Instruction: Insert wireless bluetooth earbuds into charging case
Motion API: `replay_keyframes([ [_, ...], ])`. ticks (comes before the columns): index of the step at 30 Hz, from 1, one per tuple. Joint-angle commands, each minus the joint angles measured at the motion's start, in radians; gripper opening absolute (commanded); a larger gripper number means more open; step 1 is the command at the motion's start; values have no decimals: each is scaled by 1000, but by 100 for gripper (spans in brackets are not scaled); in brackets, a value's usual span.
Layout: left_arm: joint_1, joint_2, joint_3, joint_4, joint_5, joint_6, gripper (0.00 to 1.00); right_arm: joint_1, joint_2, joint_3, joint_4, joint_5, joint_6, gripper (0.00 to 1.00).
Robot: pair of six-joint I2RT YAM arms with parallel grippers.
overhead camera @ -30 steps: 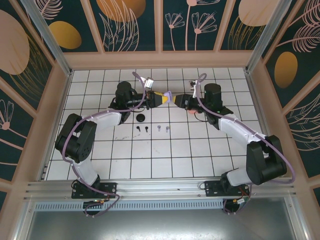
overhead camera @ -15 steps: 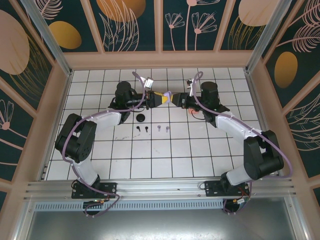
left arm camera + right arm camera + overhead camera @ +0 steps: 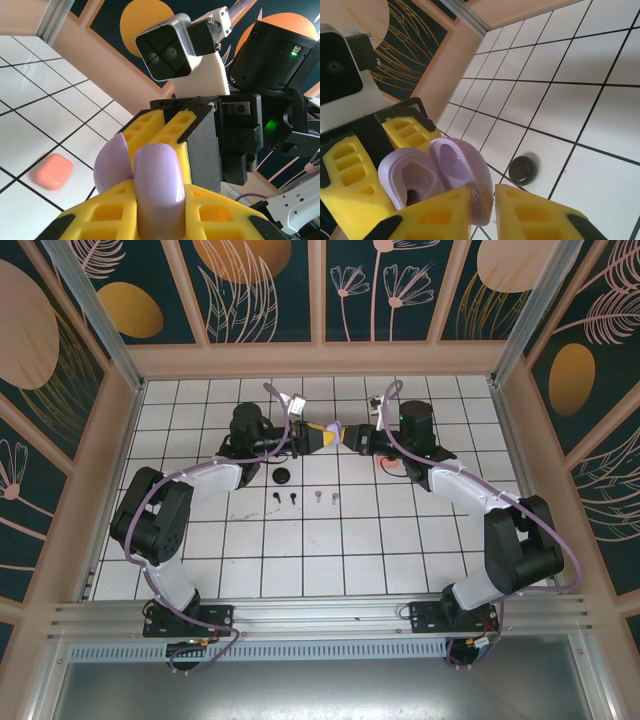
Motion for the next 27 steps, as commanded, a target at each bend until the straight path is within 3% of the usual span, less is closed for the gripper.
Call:
replay_keyframes([
  [1, -13, -8, 14, 67, 45, -15, 0, 6, 17, 31, 47, -24, 0, 19],
  [5, -14, -7, 16, 73, 41, -19, 0, 8, 10, 19, 47, -39, -2, 17],
  [10, -15, -2, 21, 76, 34, -25, 0, 8, 0, 3, 47, -44, -5, 3],
  [15, -16, 3, 21, 69, 23, -27, 0, 6, -7, 10, 33, -25, -10, 0],
  [17, -16, 2, 16, 63, 3, -23, 12, 7, -12, 19, 19, -1, -10, 0],
  [18, -16, -1, 13, 56, -14, -19, 24, 6, -13, 23, 7, 13, -13, 0],
  [20, -15, -18, -2, 26, -103, 14, 58, 6, -20, 38, -41, 77, -29, 0],
  [23, 1, -61, -36, 3, -236, 69, 90, 3, -27, 62, -121, 170, -80, 0],
  [24, 10, -61, -34, -1, -243, 76, 97, 0, -27, 69, -139, 171, -91, 0],
  [27, 35, -61, -7, -39, -222, 93, 99, -3, -24, 104, -204, 196, -134, 0],
])
